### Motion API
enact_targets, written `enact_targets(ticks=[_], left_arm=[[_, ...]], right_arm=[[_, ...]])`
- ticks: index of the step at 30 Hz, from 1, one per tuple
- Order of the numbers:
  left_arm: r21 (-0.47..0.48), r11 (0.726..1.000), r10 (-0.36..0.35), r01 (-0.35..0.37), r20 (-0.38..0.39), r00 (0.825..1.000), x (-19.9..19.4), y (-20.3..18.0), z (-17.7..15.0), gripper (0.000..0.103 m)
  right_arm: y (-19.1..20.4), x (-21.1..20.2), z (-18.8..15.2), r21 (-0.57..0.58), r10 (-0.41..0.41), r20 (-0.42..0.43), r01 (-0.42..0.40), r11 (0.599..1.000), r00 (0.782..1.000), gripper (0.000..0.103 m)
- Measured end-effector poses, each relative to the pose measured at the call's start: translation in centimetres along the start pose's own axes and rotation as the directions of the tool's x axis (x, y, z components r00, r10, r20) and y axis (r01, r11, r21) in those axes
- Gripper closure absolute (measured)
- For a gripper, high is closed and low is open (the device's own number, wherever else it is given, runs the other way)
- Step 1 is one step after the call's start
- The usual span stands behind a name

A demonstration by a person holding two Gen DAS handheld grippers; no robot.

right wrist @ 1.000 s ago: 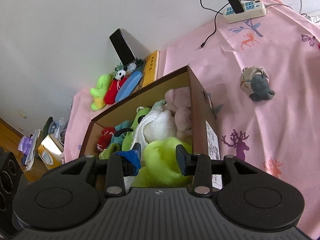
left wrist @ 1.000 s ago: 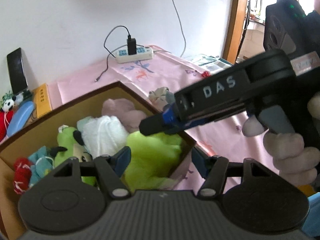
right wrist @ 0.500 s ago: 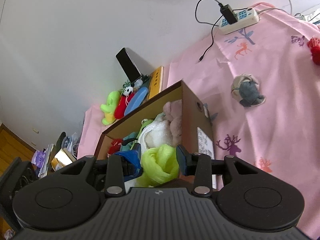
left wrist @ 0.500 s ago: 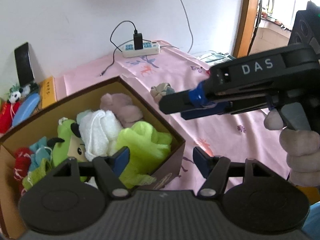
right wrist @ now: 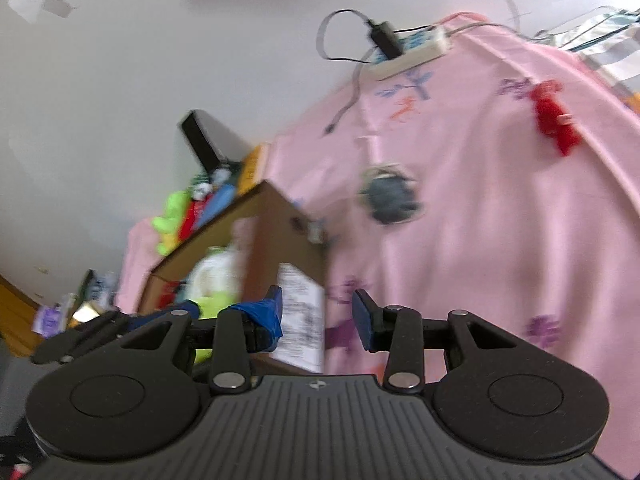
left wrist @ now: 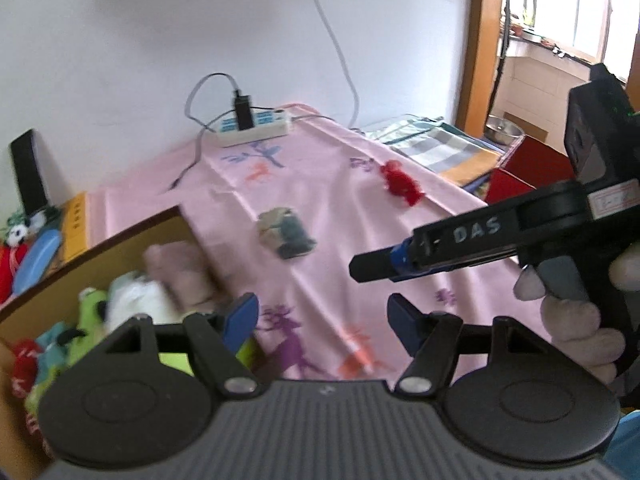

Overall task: Organize soft objects
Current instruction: 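Move the right gripper out of the box toward the red knitted item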

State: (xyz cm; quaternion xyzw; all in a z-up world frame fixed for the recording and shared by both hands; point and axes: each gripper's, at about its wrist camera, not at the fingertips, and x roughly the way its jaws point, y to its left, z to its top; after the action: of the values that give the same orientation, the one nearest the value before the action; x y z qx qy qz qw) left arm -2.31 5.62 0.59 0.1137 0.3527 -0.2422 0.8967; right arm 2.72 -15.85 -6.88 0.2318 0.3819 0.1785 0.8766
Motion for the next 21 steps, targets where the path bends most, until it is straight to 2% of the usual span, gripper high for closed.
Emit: enact_targets(ticks=[5,9,17,21], left_arm=[[0.000,1.000,-0.022,0.022,-0.040,0.999,3.4,-2.8,1.3,0.033],[-0.024,0.999,-0.030,0.029,-0.070,0.997,6.0,-4.3,2.1,0.033],[-0.099,0.995,-0.031,0.018,-0.129,0.991,11.2,-5.8,3.3,0.033],[-0.106,0.994,-0.036,0.022,-0.130,0.991,13.4,-6.4,4.3,0.033]], right_arm=[[-3.3,-0.4,0.6,-0.030,-0.146,-0.026,0.145,0.989,0.989,0.082],[-6.2,-0.7,1.1,-0.034,-0.219,-0.051,0.218,0.975,0.974,0.082],[-11.6,-0.8,3.0,0.012,-0.258,-0.072,0.260,0.966,0.963,0.082],[-13.9,-0.5,4.6,0.060,-0.240,-0.068,0.244,0.968,0.968,0.082]])
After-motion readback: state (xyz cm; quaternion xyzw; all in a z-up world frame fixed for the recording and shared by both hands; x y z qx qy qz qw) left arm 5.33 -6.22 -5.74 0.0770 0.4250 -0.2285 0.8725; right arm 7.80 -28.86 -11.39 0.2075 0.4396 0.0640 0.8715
